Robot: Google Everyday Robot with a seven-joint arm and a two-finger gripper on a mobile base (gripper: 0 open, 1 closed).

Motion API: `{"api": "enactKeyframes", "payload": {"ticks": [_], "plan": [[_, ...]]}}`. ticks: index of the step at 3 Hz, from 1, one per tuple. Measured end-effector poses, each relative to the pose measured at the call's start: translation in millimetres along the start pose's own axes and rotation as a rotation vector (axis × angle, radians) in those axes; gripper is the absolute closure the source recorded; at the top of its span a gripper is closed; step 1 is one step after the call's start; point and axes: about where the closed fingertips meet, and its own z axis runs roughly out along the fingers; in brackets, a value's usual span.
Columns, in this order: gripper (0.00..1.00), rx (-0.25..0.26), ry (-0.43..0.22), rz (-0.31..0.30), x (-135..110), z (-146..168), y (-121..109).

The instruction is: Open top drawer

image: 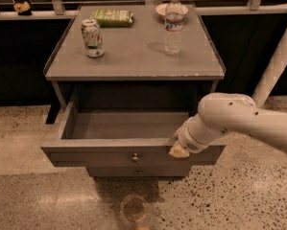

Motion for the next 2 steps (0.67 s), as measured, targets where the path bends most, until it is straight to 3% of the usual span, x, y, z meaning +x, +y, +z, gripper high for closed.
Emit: {"api": "enactKeyframes", "payload": {"ticks": [2], "plan": [[1.0, -0.005, 0.001, 0.001, 3.3, -1.4, 7.8]]}}
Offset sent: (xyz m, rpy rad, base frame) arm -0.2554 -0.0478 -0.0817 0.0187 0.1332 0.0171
